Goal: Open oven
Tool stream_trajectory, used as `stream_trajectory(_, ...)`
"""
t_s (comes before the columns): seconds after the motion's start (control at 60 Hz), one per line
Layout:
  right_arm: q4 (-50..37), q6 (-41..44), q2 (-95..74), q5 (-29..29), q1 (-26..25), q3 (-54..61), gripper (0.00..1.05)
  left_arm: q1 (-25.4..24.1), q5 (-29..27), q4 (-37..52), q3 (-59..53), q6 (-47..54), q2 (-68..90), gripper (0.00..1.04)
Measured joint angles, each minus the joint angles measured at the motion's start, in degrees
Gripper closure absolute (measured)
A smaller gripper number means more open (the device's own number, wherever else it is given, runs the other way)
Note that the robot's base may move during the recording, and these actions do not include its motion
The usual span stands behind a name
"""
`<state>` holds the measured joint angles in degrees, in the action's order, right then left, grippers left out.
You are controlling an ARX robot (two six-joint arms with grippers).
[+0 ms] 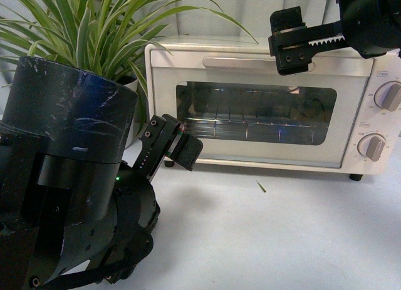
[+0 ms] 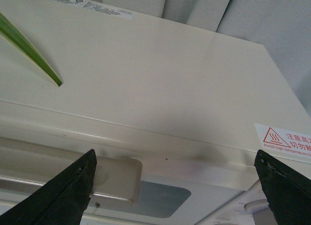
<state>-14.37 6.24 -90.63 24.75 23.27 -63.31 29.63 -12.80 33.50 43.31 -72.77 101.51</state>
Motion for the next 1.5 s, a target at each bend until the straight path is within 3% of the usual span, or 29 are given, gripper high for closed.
stream_trajectory(0.633, 7.0, 1.4, 0.7, -6.1, -0.3, -0.6, 0.09, -0.2, 0.2, 0.0, -0.2, 0.0, -0.1, 0.07)
stream_trajectory(1.167, 4.2, 2.7, 11.1, -15.4, -0.2, 13.6, 0.09, -0.3, 0.2, 0.3, -0.3, -0.2, -0.1, 0.07)
stream_trajectory(1.5, 1.7, -1.6, 24.5, -16.9, -0.6, 23.5, 0.09, -0.3, 0.2, 0.3, -0.5, -0.3, -0.1, 0.07)
